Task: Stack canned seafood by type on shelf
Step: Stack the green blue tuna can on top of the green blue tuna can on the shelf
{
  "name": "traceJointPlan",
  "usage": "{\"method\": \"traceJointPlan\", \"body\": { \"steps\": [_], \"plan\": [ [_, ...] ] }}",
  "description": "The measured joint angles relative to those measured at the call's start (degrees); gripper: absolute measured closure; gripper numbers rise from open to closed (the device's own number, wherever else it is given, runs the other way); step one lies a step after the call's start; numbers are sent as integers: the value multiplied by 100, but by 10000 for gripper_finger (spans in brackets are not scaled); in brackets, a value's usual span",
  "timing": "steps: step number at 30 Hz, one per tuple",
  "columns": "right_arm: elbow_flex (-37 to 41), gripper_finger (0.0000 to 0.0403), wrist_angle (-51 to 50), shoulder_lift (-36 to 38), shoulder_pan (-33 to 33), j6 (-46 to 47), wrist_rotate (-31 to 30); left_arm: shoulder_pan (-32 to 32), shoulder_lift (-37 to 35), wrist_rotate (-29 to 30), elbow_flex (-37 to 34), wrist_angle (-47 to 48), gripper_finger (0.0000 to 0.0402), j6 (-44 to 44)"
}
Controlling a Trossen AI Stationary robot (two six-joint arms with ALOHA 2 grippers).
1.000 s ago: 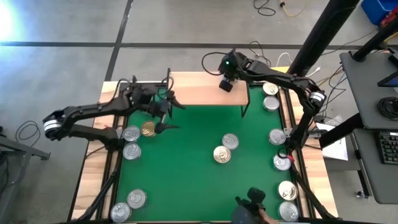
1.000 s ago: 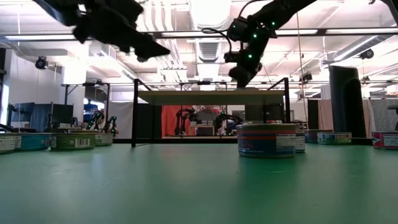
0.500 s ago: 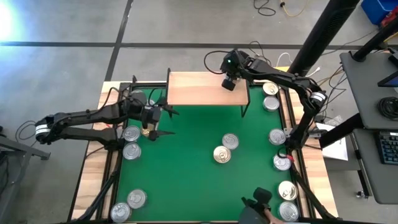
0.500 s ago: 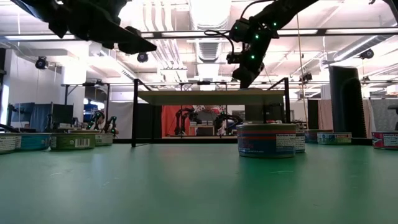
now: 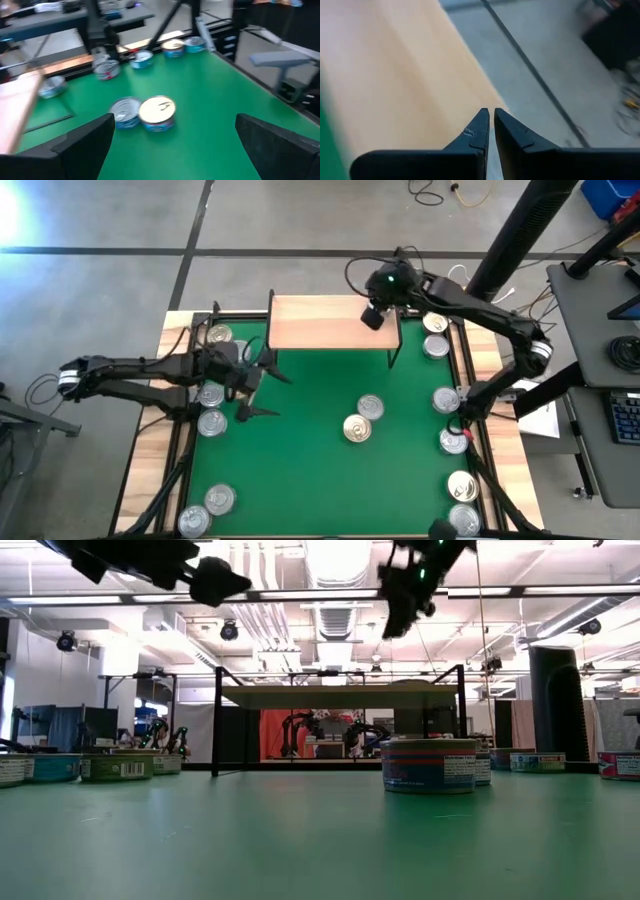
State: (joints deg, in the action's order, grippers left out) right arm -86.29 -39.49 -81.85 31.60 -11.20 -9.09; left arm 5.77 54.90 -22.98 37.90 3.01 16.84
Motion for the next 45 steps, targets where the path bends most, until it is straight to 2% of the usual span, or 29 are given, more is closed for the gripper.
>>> {"method": "traceJointPlan", "body": {
  "steps": [4, 8, 12, 15, 19, 23, 25, 27, 30, 35, 41, 45],
  "plan": [
    [47, 381, 27, 329, -649, 458, 386, -482, 0, 130, -51, 2, 3, -89],
    [245, 381, 9, 530, -1571, 1042, 525, -973, 9, 844, -142, 5, 3, -203],
    [361, 381, -196, 578, -2581, 2099, 529, -1307, 18, 1345, -267, 7, 3, -512],
    [373, 381, -659, 488, -3344, 2781, 519, -1489, 19, 1359, -335, 2, 3, -833],
    [477, 381, -1788, 313, -4258, 3673, 505, -1698, 39, 1360, -458, -155, 3, -1062],
    [844, 381, -2647, 39, -5006, 5322, 538, -1834, 39, 1412, -752, -837, 3, -1090],
    [1070, 381, -2826, -111, -5255, 6173, 867, -1858, 41, 1464, -924, -1262, 3, -1029],
    [1299, 381, -2838, -283, -5428, 6775, 1530, -1857, 41, 1506, -1133, -1841, 3, -974],
    [1575, 381, -2979, -583, -5688, 7130, 2443, -1853, 41, 1513, -1453, -2780, 3, -854],
    [1986, 381, -3825, -988, -5931, 7475, 3343, -1853, 94, 1513, -2070, -4417, 3, -835],
    [2349, 381, -3781, -1148, -5981, 7974, 4535, -1853, 307, 1513, -2388, -4965, 3, -856],
    [2128, 381, -3745, -1225, -6138, 8234, 5039, -1853, 518, 1513, -2377, -5100, 3, -838]
  ]
}}
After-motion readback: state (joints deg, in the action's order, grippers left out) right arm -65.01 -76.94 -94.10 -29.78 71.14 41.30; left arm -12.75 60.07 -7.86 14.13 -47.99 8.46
